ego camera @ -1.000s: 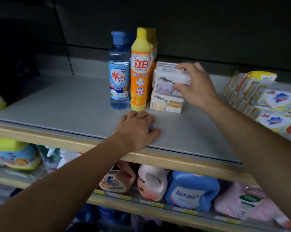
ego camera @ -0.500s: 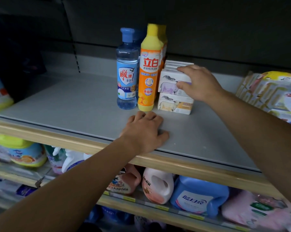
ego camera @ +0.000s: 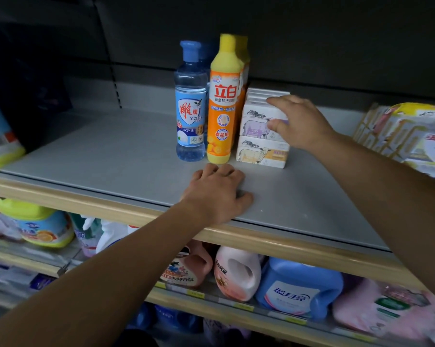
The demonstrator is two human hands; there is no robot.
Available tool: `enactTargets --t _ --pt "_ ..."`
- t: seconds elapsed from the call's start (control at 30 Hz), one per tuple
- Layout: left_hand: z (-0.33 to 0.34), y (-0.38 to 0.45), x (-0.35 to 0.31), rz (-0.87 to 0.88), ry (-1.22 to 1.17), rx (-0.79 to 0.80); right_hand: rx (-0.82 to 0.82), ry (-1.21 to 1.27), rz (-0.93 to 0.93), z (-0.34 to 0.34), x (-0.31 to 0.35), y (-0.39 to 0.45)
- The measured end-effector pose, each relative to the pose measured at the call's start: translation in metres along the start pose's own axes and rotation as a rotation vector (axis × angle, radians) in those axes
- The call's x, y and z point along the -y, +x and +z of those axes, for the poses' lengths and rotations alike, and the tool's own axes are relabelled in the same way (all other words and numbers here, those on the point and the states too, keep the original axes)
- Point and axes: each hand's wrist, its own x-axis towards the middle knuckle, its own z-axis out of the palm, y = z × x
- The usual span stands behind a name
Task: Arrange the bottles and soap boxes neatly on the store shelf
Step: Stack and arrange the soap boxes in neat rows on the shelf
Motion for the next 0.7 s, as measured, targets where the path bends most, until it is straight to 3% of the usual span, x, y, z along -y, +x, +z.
enactTargets --t 0.23,0.5,0.7 --pt "0.001 0.001 0.003 0.008 -0.014 -0.017 0.014 0.011 0.049 -0.012 0.004 -0.016" --pt "-0.002 -0.001 0.002 0.021 0.000 -0.036 -0.062 0.085 0.103 -0.025 -0.011 -0.117" --pt "-0.011 -0.007 -0.016 0.005 -0.077 -0.088 0.010 0.037 0.227 -0.038 -0.050 -0.183"
